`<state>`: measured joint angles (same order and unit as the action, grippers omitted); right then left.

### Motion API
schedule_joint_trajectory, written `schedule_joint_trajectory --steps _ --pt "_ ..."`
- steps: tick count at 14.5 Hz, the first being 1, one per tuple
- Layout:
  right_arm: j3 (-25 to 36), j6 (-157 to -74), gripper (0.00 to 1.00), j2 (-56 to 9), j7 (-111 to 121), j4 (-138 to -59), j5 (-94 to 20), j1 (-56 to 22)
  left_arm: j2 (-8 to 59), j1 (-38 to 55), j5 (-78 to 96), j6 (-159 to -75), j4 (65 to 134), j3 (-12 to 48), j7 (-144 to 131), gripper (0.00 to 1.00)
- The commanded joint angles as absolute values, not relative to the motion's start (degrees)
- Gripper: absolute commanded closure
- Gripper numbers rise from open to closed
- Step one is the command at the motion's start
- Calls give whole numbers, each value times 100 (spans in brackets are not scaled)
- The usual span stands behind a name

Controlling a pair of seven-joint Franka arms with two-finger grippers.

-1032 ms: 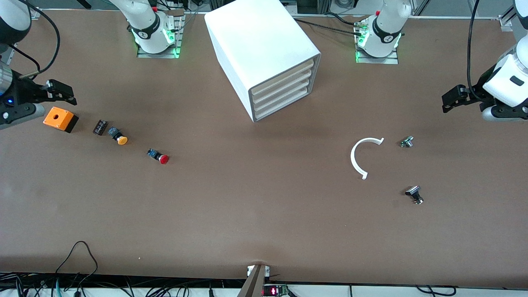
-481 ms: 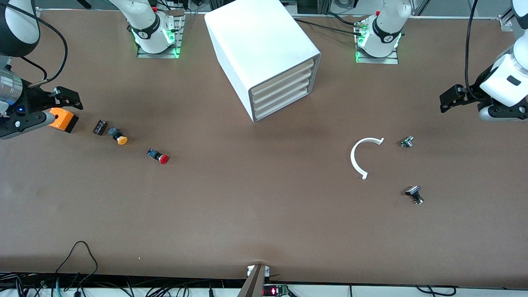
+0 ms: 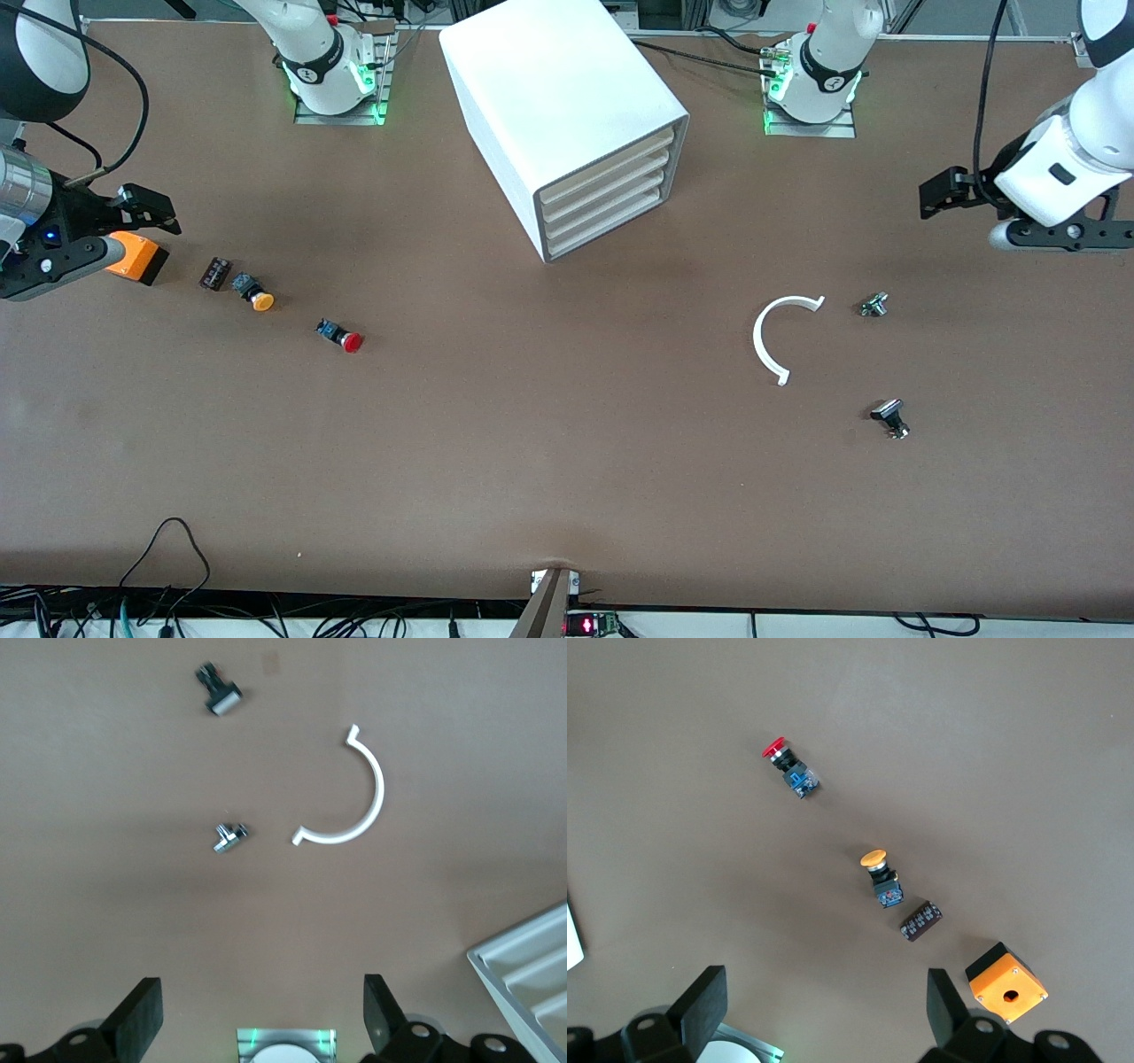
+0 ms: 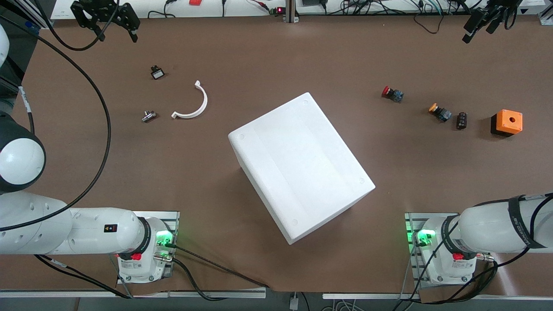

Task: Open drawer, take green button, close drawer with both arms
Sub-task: 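Reach the left gripper to the drawer handle while the right gripper advances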

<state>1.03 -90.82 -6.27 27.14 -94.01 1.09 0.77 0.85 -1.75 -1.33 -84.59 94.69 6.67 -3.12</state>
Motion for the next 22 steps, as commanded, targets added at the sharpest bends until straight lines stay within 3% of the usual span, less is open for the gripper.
schedule_joint_trajectory --steps 1,4,9,12,14,18,22 --pt "114 -9018 0 -703 2786 -9203 97 35 210 -237 -44 -8376 9606 957 -237 0" --pt "88 -8992 0 -755 2698 -8931 -183 -149 526 -211 95 -8568 9913 1343 -255 0" --pt "26 -8938 0 -826 2760 -8807 -922 -246 773 -202 1702 -10061 11248 1450 -246 0" --pt "26 -9000 0 -844 2707 -8807 -1028 -334 1027 -202 2240 -10659 11741 1862 -255 0" --pt "26 -8948 0 -1079 2742 -8824 -1055 -334 1334 -150 2600 -10976 11917 2205 -246 0" --pt "26 -9070 0 -1300 2742 -8807 -923 -676 2274 114 3101 -11442 11848 2267 -229 0" --pt "-35 -9719 0 -1564 2733 -8807 -888 -1141 2715 299 3881 -11839 11848 2312 760 0"
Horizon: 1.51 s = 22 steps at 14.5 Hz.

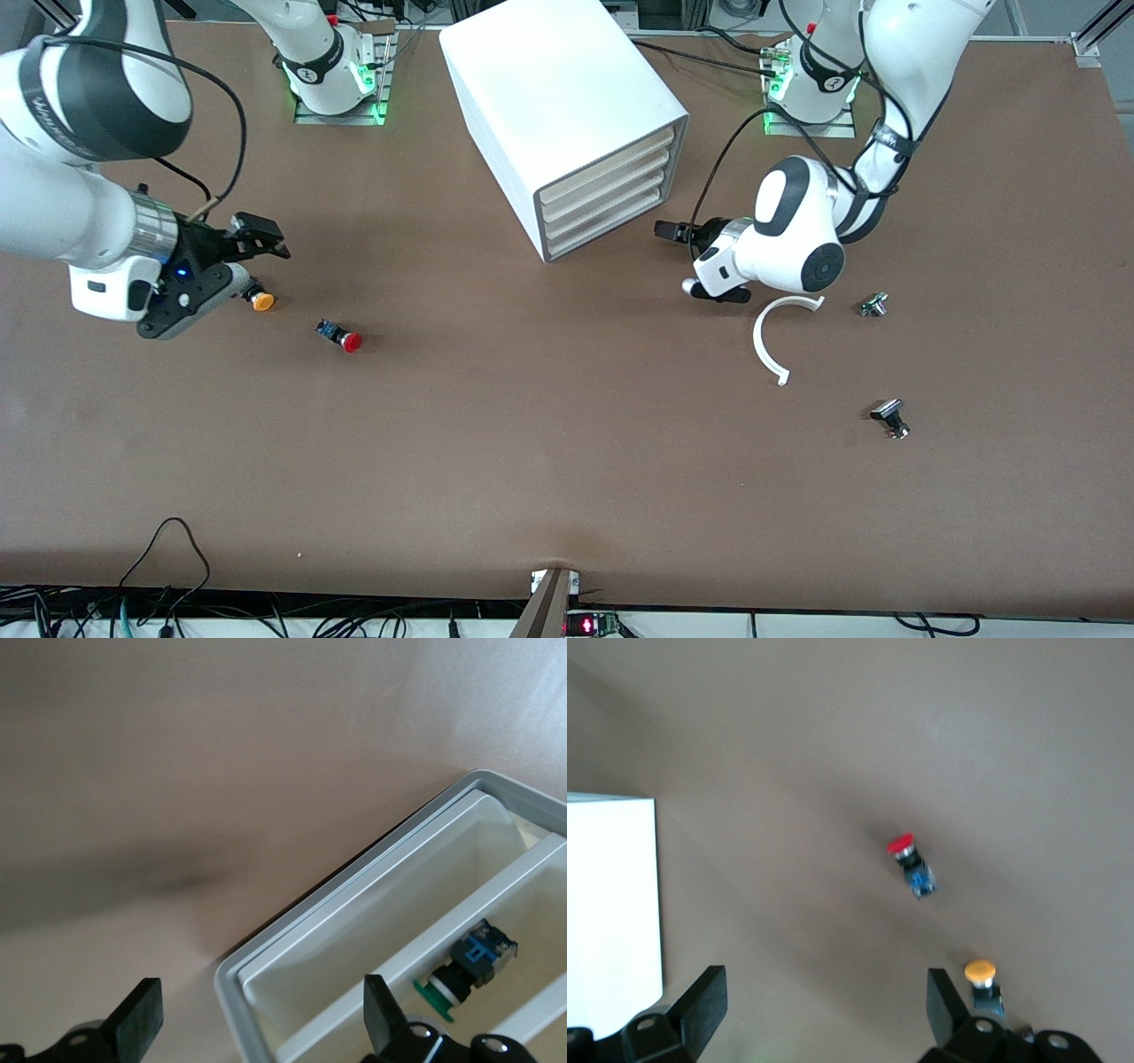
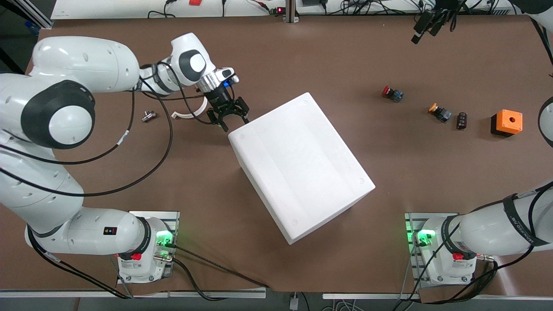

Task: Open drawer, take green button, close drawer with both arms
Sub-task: 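Reach the left gripper to the drawer handle while the right gripper advances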

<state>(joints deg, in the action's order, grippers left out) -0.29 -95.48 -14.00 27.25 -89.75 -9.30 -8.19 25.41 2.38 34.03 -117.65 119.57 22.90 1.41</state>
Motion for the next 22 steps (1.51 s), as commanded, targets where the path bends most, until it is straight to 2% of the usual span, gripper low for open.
schedule_joint_trajectory --steps 1,4,12,15,17,21,22 --pt "-35 -9825 0 -1625 2733 -8798 -862 -1308 2777 299 4172 -11839 11865 2312 1130 0" --pt "-35 -10282 0 -1705 2681 -8807 -703 -1538 2795 325 4561 -11830 11892 2320 1537 0" --pt "-114 -10881 0 -1986 3507 -8807 -1063 -1608 3006 510 4974 -11672 12058 2496 1986 5" --pt "-132 -10881 0 -1978 3577 -8798 -1063 -1643 3006 510 5193 -11672 12155 2583 1986 14" --pt "-132 -10881 0 -1978 3595 -8710 -1055 -1722 3015 510 5308 -11689 12243 2637 1995 24" --pt "-123 -10881 0 -1995 3568 -8692 -1028 -1758 3023 510 5317 -11689 12366 2698 1986 38" --pt "-123 -10881 0 -2013 3586 -8692 -1028 -1758 3023 510 5317 -11689 12392 2707 1986 44"
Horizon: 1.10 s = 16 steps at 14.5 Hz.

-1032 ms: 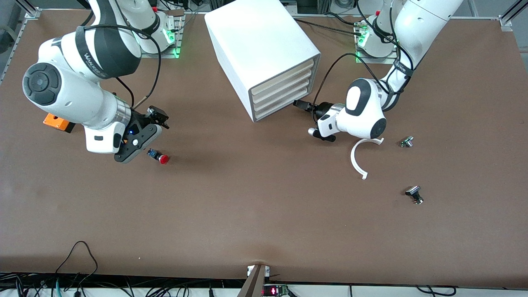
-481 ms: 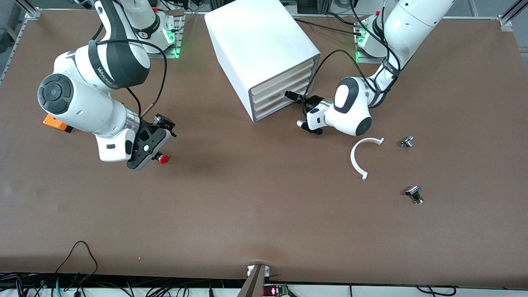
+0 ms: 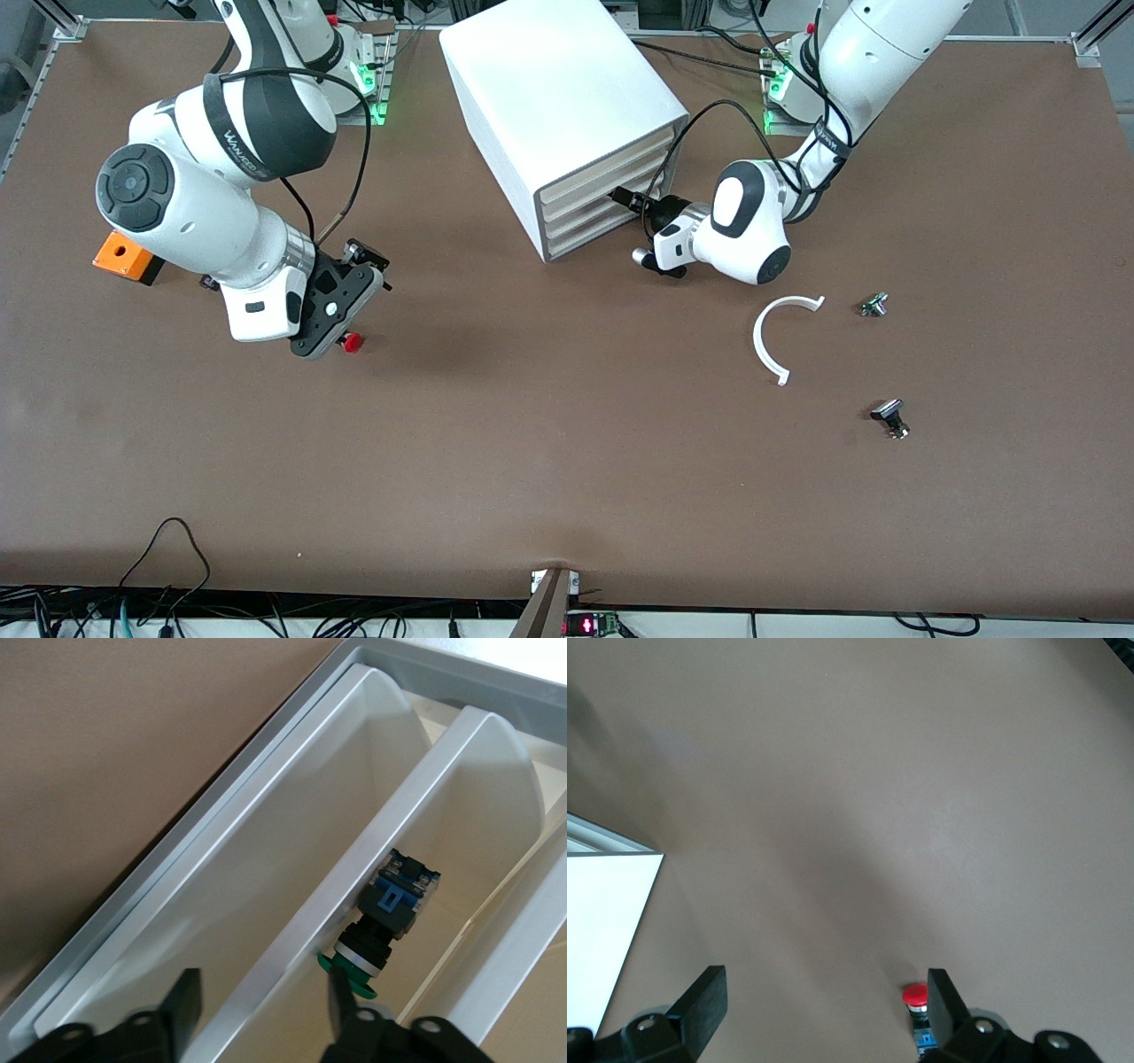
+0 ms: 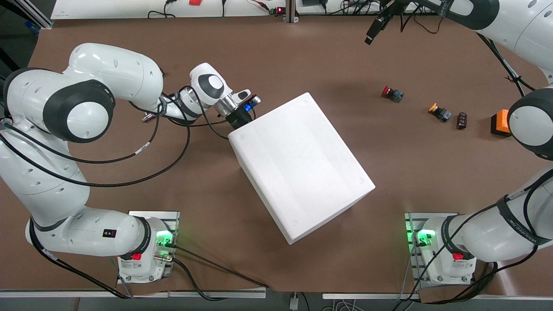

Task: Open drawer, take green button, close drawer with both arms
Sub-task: 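Pull the drawer open with the left gripper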

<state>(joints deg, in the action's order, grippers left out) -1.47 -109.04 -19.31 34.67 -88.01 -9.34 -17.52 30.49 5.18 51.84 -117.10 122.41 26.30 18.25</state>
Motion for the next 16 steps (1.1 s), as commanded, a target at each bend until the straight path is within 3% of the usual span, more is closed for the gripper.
schedule_joint_trajectory --steps 1,5,6,10,16 --pt "-114 -10881 0 -2021 3586 -8692 -1028 -1740 3023 510 5317 -11689 12393 2707 1986 53" --pt "-114 -10881 0 -2039 3586 -8692 -1037 -1749 3041 501 5317 -11689 12393 2698 1986 94" --pt "-114 -10890 0 -2039 3577 -8692 -1046 -1749 3041 501 5317 -11689 12393 2690 1986 100" --pt "-132 -10977 0 -2065 3586 -8692 -1055 -1767 3041 440 5291 -11689 12375 2620 1995 100" --pt "-132 -11460 0 -2223 3542 -8692 -1011 -2056 3032 281 5230 -11681 12209 1988 2240 100"
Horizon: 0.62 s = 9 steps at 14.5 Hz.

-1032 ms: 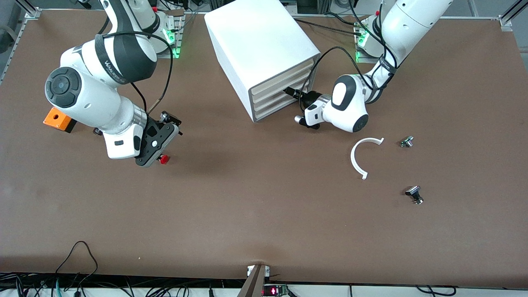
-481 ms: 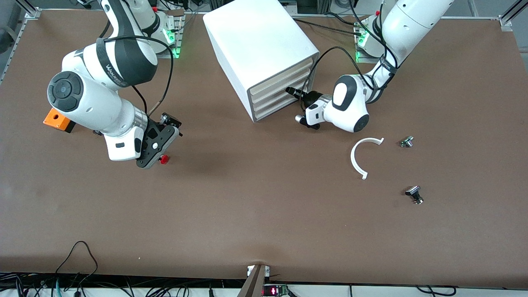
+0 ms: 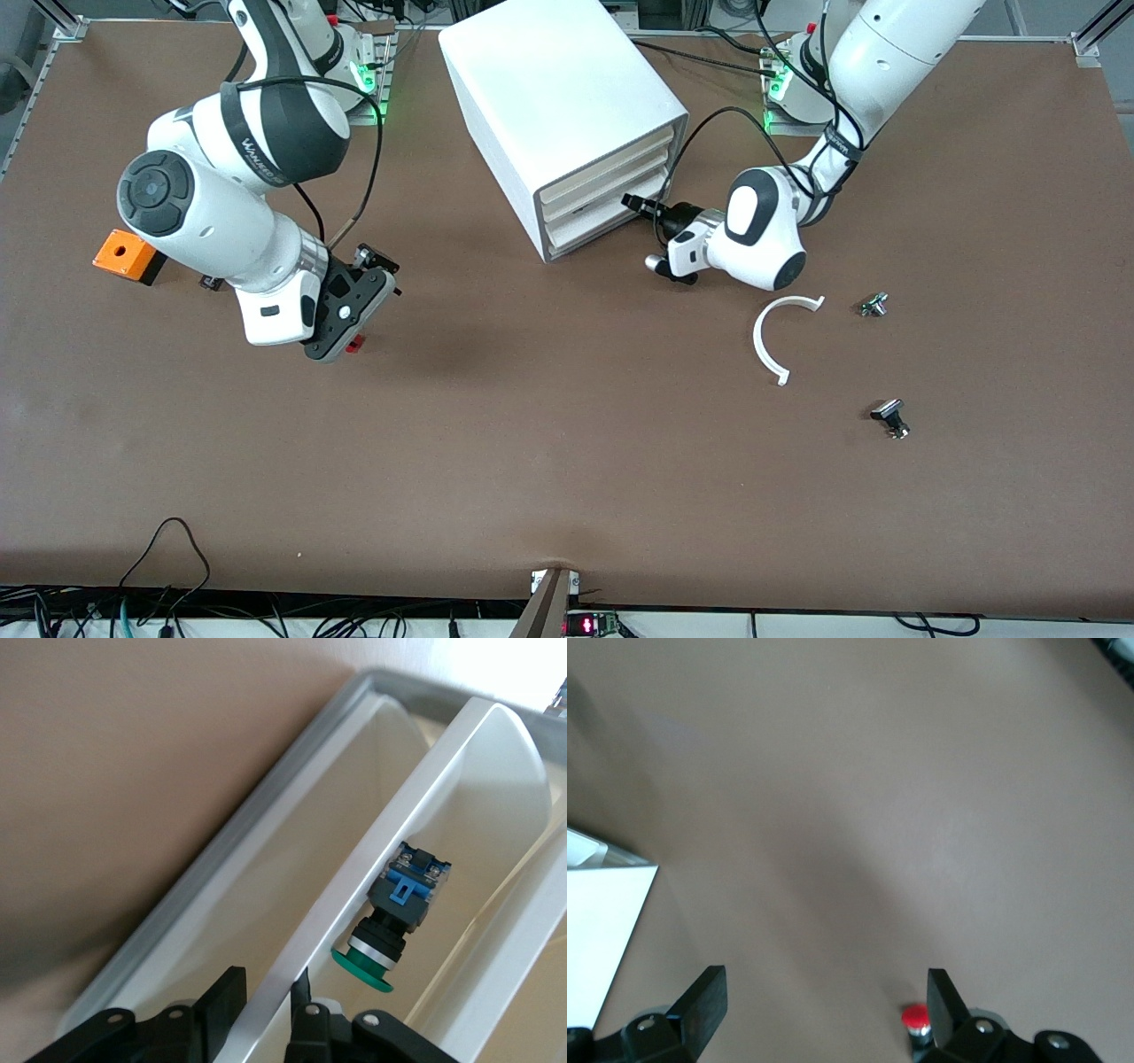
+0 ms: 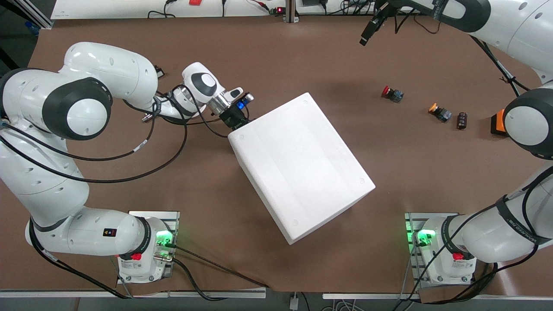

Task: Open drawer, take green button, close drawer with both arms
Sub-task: 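Pull the drawer open with the left gripper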

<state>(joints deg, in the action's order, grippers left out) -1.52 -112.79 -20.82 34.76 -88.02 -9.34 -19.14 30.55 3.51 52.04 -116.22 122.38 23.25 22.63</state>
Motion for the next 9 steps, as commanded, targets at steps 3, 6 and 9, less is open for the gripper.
schedule_joint_trajectory --steps 3,6,9 --pt "-132 -11706 0 -2320 3586 -8666 -1019 -2267 3041 273 5221 -11681 11902 1732 2277 100" --pt "-123 -12285 0 -2355 3551 -8622 -967 -2890 3146 272 5108 -11681 11515 1416 2285 97" --pt "-123 -12384 0 -2399 3655 -8526 -949 -3181 3217 272 4528 -11681 11119 1283 2285 95"
